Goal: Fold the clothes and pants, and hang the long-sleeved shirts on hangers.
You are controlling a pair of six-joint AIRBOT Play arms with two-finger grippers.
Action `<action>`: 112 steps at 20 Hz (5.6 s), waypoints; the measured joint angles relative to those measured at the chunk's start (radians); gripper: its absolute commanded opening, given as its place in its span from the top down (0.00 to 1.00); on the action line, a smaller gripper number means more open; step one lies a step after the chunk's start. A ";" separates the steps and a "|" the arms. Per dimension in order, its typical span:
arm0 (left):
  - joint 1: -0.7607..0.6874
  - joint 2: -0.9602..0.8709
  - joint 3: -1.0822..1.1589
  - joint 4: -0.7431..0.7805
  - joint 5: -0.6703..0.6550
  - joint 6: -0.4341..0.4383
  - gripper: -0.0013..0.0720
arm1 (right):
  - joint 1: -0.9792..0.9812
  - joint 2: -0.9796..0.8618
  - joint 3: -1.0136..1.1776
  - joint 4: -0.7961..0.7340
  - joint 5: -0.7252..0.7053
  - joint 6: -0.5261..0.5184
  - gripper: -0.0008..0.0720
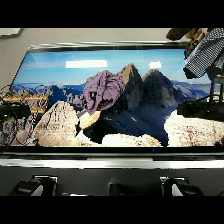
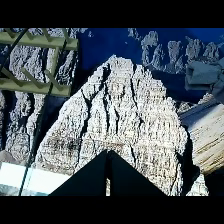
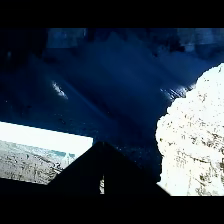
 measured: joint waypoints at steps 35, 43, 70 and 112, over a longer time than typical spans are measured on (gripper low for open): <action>-0.100 -0.835 -0.001 -0.991 0.516 0.192 0.02 | 0.000 0.000 0.000 0.000 -0.001 -0.001 0.91; -0.130 -0.855 0.056 -1.018 0.505 0.196 0.95 | 0.000 0.000 0.000 0.032 0.017 0.086 0.40; -0.112 0.252 -0.404 -0.336 -0.155 -0.456 0.95 | 0.772 -0.650 -0.145 0.789 -0.700 0.172 0.26; 0.145 -0.115 0.350 -0.426 0.255 -0.224 0.95 | 0.146 -0.113 0.940 -0.850 -0.042 0.515 0.92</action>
